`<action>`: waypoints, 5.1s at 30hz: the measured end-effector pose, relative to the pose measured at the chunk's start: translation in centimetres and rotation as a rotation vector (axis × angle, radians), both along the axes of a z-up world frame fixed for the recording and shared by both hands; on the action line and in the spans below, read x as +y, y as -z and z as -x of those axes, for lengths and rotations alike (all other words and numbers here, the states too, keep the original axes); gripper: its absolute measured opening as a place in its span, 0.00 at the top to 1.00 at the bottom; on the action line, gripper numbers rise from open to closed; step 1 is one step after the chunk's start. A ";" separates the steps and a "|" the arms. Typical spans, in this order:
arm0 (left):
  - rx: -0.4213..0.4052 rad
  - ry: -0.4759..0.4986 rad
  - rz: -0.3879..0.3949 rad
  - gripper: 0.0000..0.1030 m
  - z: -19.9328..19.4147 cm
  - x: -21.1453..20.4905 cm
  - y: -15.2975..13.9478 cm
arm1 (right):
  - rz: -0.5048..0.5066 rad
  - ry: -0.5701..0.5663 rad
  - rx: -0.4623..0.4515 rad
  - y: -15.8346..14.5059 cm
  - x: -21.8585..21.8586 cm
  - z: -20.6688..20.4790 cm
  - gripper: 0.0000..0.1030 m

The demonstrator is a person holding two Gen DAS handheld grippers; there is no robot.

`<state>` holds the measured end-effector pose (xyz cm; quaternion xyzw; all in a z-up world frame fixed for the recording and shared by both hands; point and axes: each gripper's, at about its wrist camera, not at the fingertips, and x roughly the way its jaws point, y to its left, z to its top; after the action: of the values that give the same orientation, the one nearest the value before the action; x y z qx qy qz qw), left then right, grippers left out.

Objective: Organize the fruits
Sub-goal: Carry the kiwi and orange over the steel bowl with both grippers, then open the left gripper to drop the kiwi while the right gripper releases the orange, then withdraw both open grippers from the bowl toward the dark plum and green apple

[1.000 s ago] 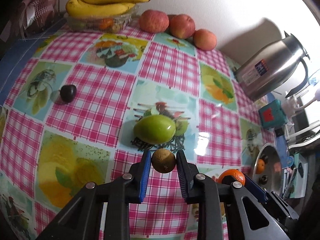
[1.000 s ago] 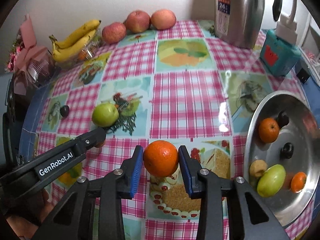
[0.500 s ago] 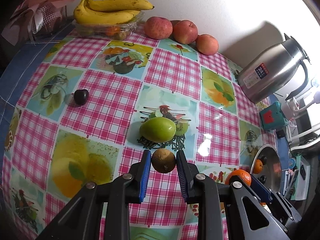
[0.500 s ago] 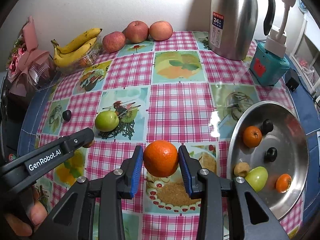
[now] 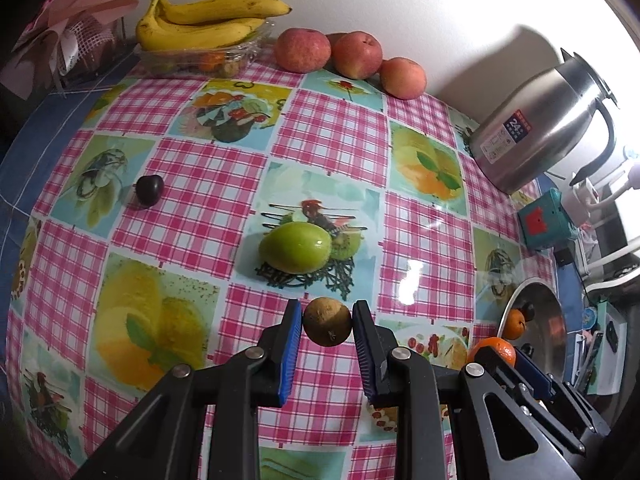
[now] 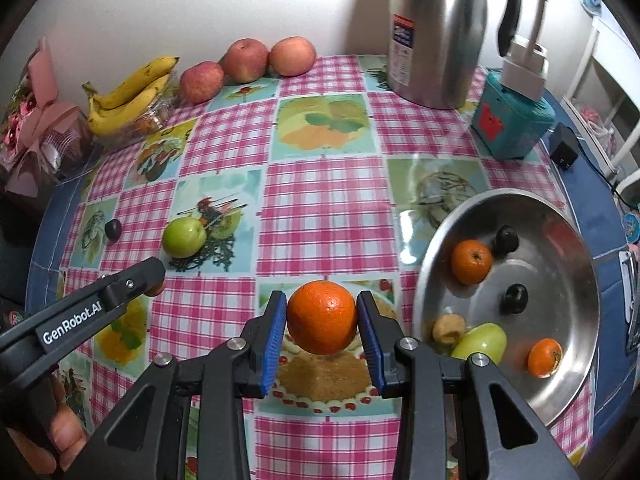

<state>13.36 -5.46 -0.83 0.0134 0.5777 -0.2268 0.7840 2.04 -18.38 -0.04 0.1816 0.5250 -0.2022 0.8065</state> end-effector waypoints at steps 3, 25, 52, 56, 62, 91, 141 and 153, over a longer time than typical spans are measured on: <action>0.000 0.012 0.000 0.73 0.5 -0.8 0.0 | -0.001 0.023 0.003 0.0 -0.9 0.5 0.64; -0.039 0.200 -0.020 0.73 7.2 -9.0 -0.5 | 0.000 0.237 0.017 0.0 -9.7 7.0 0.64; -0.059 0.420 -0.016 0.73 13.2 -16.2 1.0 | -0.011 0.357 0.019 0.2 -14.1 11.3 0.63; -0.064 0.421 -0.019 0.73 13.2 -16.5 1.6 | -0.017 0.352 0.049 0.9 -14.0 11.1 0.63; -0.059 0.426 -0.026 0.73 13.4 -16.8 2.4 | -0.053 0.340 0.088 1.9 -13.8 11.0 0.63; -0.044 0.431 -0.033 0.71 13.2 -17.0 2.6 | -0.081 0.344 0.086 1.4 -13.8 10.9 0.63; 0.008 0.096 -0.031 0.72 5.9 -7.3 0.6 | -0.019 0.200 0.076 0.3 -9.8 7.9 0.63; 0.034 0.084 -0.097 0.40 5.7 -6.9 2.4 | -0.007 0.192 0.091 1.2 -9.8 7.5 0.47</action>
<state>7.66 -12.37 -3.20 0.0718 0.6002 -0.2313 0.7623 -5.49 -28.19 -1.22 0.2246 0.5420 -0.2850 0.7580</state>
